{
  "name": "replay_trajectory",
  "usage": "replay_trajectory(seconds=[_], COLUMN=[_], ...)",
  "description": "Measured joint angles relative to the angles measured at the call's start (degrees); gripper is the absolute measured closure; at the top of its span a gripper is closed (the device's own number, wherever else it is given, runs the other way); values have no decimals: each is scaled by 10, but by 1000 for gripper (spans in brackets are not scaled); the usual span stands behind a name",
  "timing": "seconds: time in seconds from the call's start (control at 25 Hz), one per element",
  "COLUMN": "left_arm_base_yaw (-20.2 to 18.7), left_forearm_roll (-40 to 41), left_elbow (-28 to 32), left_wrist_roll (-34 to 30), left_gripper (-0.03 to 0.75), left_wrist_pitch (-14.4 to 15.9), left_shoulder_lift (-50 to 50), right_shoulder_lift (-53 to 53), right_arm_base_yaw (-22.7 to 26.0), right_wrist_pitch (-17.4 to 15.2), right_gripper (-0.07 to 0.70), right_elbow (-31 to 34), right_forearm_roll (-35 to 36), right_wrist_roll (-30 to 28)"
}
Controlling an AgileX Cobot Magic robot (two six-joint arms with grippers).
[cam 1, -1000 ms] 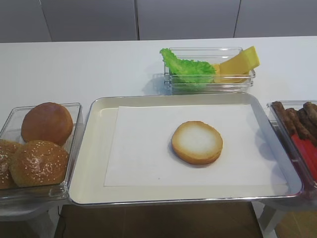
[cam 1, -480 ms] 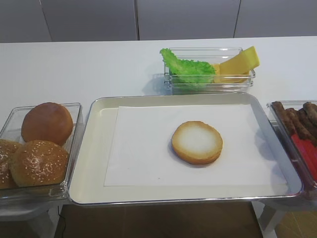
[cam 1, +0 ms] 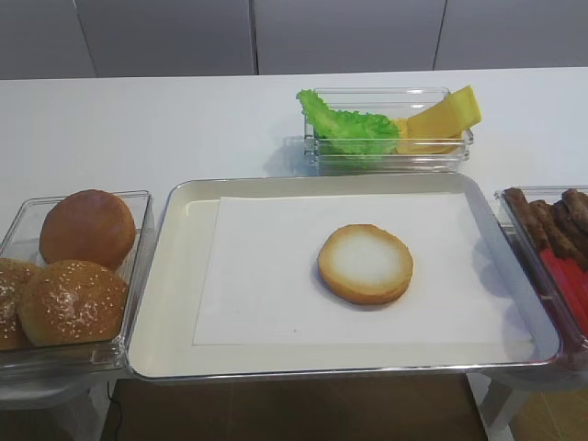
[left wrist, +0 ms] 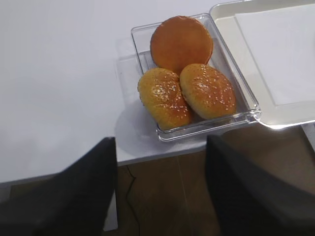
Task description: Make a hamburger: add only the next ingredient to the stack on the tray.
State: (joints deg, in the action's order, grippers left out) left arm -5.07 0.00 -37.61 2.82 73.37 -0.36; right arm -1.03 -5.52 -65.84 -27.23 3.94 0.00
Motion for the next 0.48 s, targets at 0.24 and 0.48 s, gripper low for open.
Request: replay_trajectory(seconds=[0.24,0.48], left_arm_base_yaw=[0,0], left_forearm_roll=[-15,-15], left_elbow=[37,82], left_wrist_roll=[1,1], left_gripper=[314,321], left_wrist_pitch=[-23,-62], left_shoulder_lift=[-7,-7], right_shoulder_lift=[0,0], right_arm_base_yaw=[0,0], right_wrist_pitch=[0,0], right_gripper=[353,353], right_elbow=[0,0], right_forearm_roll=[0,0], right_wrist_roll=[0,0])
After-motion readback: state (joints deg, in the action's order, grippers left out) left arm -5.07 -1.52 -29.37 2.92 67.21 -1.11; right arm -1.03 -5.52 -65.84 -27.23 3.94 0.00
